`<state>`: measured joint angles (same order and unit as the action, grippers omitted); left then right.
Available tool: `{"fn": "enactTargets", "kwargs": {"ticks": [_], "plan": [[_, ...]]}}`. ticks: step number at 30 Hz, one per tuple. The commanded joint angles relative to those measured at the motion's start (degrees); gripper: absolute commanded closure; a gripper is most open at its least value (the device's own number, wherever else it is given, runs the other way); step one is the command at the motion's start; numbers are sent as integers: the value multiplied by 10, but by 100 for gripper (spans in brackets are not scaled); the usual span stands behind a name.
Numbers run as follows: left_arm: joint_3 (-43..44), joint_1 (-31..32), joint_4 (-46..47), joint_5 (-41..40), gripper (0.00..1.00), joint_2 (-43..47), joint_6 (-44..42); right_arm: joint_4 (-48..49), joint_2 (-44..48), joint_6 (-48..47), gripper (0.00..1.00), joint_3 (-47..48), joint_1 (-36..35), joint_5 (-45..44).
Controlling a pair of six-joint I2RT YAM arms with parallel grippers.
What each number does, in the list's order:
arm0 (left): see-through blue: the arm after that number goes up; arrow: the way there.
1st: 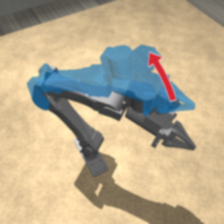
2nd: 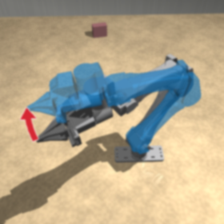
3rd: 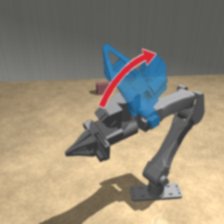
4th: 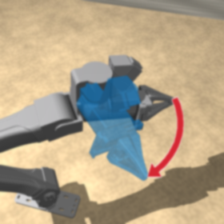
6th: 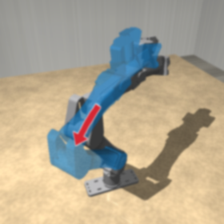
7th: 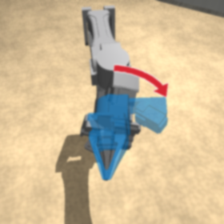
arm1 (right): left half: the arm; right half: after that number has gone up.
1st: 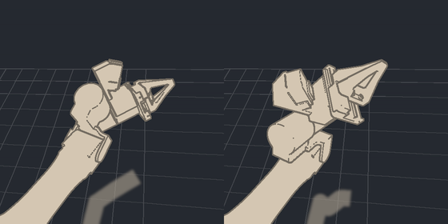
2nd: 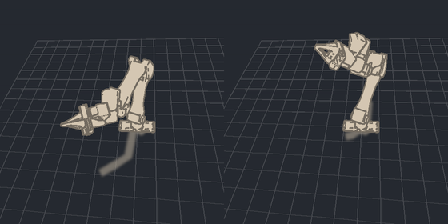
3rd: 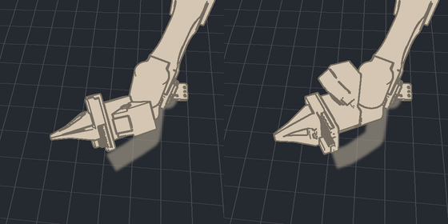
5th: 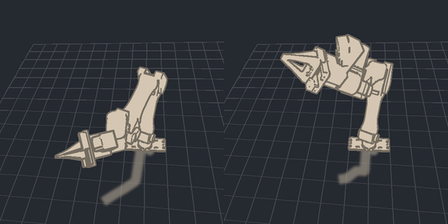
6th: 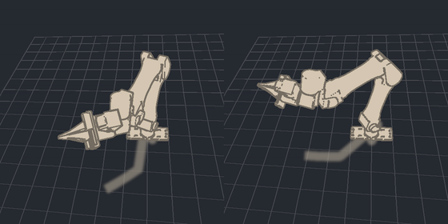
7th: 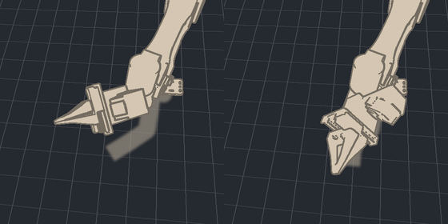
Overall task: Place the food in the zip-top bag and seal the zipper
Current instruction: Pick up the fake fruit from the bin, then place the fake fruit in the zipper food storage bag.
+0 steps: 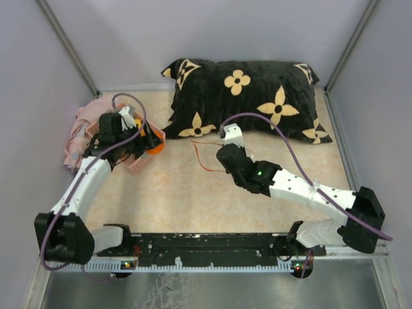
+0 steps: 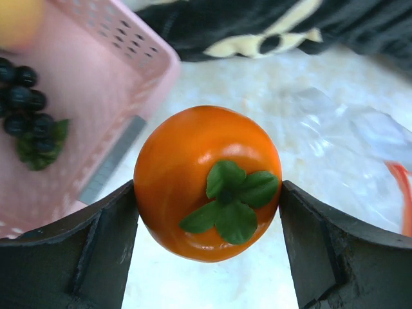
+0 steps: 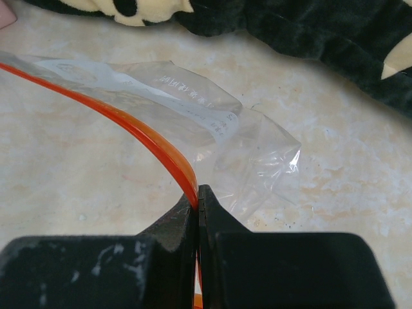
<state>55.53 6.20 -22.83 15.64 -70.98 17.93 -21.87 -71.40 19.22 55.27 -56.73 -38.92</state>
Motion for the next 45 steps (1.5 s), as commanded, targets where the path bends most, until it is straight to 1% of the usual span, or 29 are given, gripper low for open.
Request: {"fn": "enactTargets", "kwargs": {"ticks": [1, 3, 6, 10, 13, 22, 30, 34, 39, 42, 45], "plan": [[-40, 14, 76, 107, 42, 62, 44, 26, -10, 6, 100, 36, 3, 1], [-55, 31, 99, 129, 42, 86, 55, 26, -13, 6, 100, 39, 3, 4], [-69, 63, 129, 138, 42, 123, 70, 27, -18, 6, 100, 44, -2, 6], [-81, 127, 184, 121, 41, 167, 92, 27, -26, 11, 100, 48, -4, 14], [-100, 167, 239, 112, 41, 184, 106, 28, -30, 16, 100, 52, -8, 20], [-155, 232, 391, 110, 41, 187, 110, 27, -23, 31, 100, 57, -11, 47], [-204, 300, 496, 54, 41, 169, 85, 27, -17, 47, 100, 58, -11, 76], [-209, 339, 511, 18, 41, 146, 51, 31, -8, 55, 100, 58, -11, 92], [-228, 373, 502, -32, 40, 143, 13, 40, 12, 60, 100, 51, -11, 104], [-239, 383, 479, -67, 39, 144, -4, 43, 20, 62, 100, 50, -11, 111], [-252, 386, 472, -84, 39, 144, -9, 47, 28, 63, 100, 47, -11, 120]]}}
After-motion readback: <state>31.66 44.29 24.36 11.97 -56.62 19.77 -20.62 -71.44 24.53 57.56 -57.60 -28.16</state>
